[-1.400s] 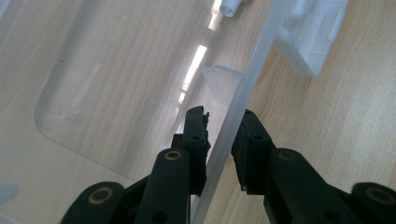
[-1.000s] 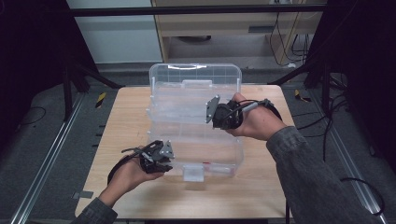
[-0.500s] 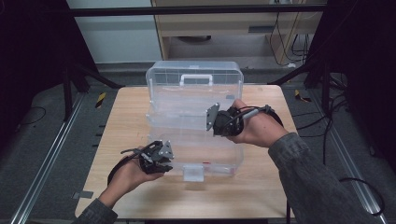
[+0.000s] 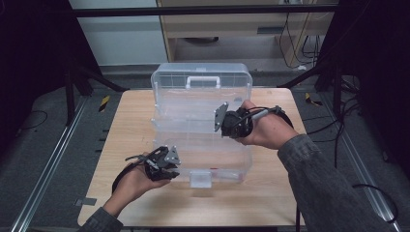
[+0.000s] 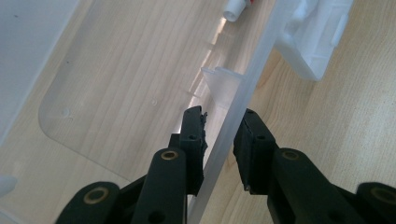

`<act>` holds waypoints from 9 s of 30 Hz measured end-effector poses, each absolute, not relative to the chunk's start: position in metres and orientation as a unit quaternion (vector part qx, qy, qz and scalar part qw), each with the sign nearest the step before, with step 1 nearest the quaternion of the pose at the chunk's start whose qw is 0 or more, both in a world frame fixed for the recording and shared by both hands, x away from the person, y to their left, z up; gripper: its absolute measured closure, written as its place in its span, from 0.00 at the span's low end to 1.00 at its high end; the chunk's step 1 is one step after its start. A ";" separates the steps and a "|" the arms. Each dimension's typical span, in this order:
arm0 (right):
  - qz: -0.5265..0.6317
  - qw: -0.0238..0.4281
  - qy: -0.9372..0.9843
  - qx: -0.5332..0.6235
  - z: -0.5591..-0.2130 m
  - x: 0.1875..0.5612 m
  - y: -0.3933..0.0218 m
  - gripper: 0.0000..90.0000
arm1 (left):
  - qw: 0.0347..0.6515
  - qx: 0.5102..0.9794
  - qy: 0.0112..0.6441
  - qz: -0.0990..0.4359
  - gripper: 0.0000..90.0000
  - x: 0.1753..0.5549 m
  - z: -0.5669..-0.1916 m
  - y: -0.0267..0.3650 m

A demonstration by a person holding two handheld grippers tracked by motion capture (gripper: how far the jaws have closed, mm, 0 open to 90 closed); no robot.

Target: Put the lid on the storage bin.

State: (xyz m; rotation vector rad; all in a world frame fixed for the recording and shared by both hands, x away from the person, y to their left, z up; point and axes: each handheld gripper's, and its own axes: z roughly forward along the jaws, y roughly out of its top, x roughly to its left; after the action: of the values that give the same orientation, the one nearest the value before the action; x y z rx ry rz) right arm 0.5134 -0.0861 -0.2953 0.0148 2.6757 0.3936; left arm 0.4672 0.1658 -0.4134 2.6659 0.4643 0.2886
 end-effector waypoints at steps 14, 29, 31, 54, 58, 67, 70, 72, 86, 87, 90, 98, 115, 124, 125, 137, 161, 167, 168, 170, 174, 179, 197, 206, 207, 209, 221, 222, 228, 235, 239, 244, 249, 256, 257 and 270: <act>0.147 0.208 0.967 0.001 -0.299 0.505 -0.091 0.96 | 0.215 0.955 0.171 0.109 0.81 0.464 -0.415 0.167; 0.149 0.203 0.968 -0.001 -0.302 0.501 -0.091 0.95 | 0.217 0.956 0.163 0.113 0.80 0.464 -0.415 0.167; 0.149 0.202 0.968 -0.004 -0.303 0.499 -0.091 0.95 | 0.217 0.956 0.162 0.113 0.81 0.465 -0.415 0.167; 0.156 0.200 0.967 -0.005 -0.305 0.498 -0.093 0.94 | 0.301 0.932 0.151 0.134 0.62 0.449 -0.374 0.189; 0.159 0.201 0.967 -0.003 -0.306 0.497 -0.094 0.94 | 0.354 0.911 0.169 0.130 0.75 0.448 -0.348 0.204; 0.160 0.202 0.966 -0.006 -0.308 0.496 -0.095 0.93 | 0.398 0.876 0.228 0.149 1.00 0.473 -0.314 0.229; 0.161 0.202 0.966 -0.006 -0.309 0.495 -0.095 0.93 | 0.403 0.869 0.243 0.151 1.00 0.482 -0.308 0.232; 0.162 0.202 0.966 -0.007 -0.310 0.495 -0.095 0.93 | 0.410 0.861 0.259 0.152 1.00 0.492 -0.302 0.236; 0.164 0.201 0.966 -0.011 -0.314 0.491 -0.097 0.93 | 0.429 0.840 0.293 0.155 1.00 0.522 -0.282 0.239; 0.163 0.202 0.966 -0.012 -0.314 0.490 -0.097 0.93 | 0.432 0.838 0.295 0.154 1.00 0.523 -0.281 0.239; 0.164 0.201 0.966 -0.012 -0.315 0.490 -0.097 0.92 | 0.437 0.834 0.301 0.154 1.00 0.525 -0.279 0.241; 0.163 0.201 0.966 -0.013 -0.316 0.488 -0.096 0.92 | 0.441 0.826 0.318 0.146 1.00 0.532 -0.279 0.245; 0.163 0.206 0.965 -0.018 -0.321 0.482 -0.096 0.91 | 0.446 0.819 0.333 0.141 1.00 0.538 -0.281 0.251; 0.171 0.206 0.963 -0.015 -0.327 0.475 -0.099 0.87 | 0.451 0.819 0.330 0.131 1.00 0.525 -0.293 0.255; 0.175 0.205 0.963 -0.010 -0.328 0.473 -0.099 0.83 | 0.450 0.820 0.329 0.130 1.00 0.523 -0.294 0.255; 0.235 0.241 0.941 0.038 -0.322 0.449 -0.118 0.51 | 0.453 0.824 0.317 0.122 1.00 0.503 -0.308 0.255; 0.243 0.264 0.926 0.118 -0.332 0.425 -0.177 0.34 | 0.440 0.838 0.304 0.107 1.00 0.474 -0.339 0.258; 0.238 0.263 0.926 0.129 -0.336 0.424 -0.186 0.34 | 0.442 0.837 0.305 0.107 1.00 0.469 -0.345 0.259; 0.236 0.264 0.926 0.130 -0.337 0.424 -0.188 0.34 | 0.441 0.837 0.305 0.107 1.00 0.469 -0.345 0.260; 0.238 0.264 0.925 0.133 -0.338 0.424 -0.189 0.34 | 0.442 0.836 0.307 0.109 1.00 0.467 -0.347 0.261; 0.236 0.263 0.925 0.140 -0.342 0.424 -0.195 0.33 | 0.444 0.831 0.315 0.114 1.00 0.465 -0.352 0.266; 0.234 0.262 0.924 0.149 -0.345 0.425 -0.202 0.33 | 0.446 0.827 0.324 0.114 1.00 0.466 -0.359 0.271; 0.211 0.262 0.919 0.206 -0.369 0.449 -0.220 0.29 | 0.445 0.826 0.330 0.107 1.00 0.464 -0.375 0.277; 0.211 0.269 0.906 0.248 -0.376 0.467 -0.234 0.28 | 0.435 0.832 0.327 0.108 1.00 0.465 -0.381 0.274; 0.209 0.269 0.906 0.250 -0.377 0.469 -0.235 0.28 | 0.436 0.832 0.326 0.108 1.00 0.465 -0.382 0.274; 0.207 0.269 0.904 0.260 -0.381 0.472 -0.241 0.28 | 0.437 0.832 0.327 0.103 1.00 0.464 -0.386 0.275; 0.205 0.270 0.894 0.294 -0.396 0.474 -0.249 0.28 | 0.428 0.836 0.330 0.093 1.00 0.460 -0.399 0.281; 0.205 0.270 0.894 0.294 -0.396 0.474 -0.249 0.28 | 0.428 0.836 0.330 0.093 1.00 0.460 -0.399 0.281; 0.207 0.272 0.878 0.336 -0.406 0.493 -0.260 0.26 | 0.403 0.835 0.352 0.126 1.00 0.471 -0.393 0.306; 0.236 0.266 0.847 0.396 -0.426 0.520 -0.267 0.26 | 0.357 0.826 0.399 0.176 1.00 0.500 -0.412 0.324; 0.242 0.260 0.830 0.429 -0.441 0.535 -0.272 0.26 | 0.334 0.827 0.412 0.186 1.00 0.516 -0.428 0.324; 0.256 0.246 0.809 0.469 -0.459 0.552 -0.279 0.26 | 0.331 0.819 0.433 0.180 1.00 0.529 -0.442 0.326; 0.263 0.240 0.791 0.498 -0.472 0.565 -0.284 0.24 | 0.326 0.803 0.451 0.211 0.81 0.538 -0.453 0.329; 0.277 0.238 0.770 0.524 -0.482 0.575 -0.280 0.20 | 0.313 0.782 0.491 0.222 0.35 0.548 -0.468 0.329; 0.278 0.238 0.767 0.527 -0.487 0.577 -0.279 0.19 | 0.310 0.782 0.494 0.220 0.31 0.550 -0.473 0.328; 0.312 0.232 0.736 0.554 -0.506 0.583 -0.281 0.15 | 0.312 0.775 0.509 0.206 0.22 0.559 -0.495 0.321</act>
State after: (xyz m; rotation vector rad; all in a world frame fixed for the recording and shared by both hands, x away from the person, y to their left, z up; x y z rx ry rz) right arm 0.5830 -0.2809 -0.5064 1.5238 2.0230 0.8584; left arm 0.5589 0.3212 -0.4949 2.0457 1.3440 0.5442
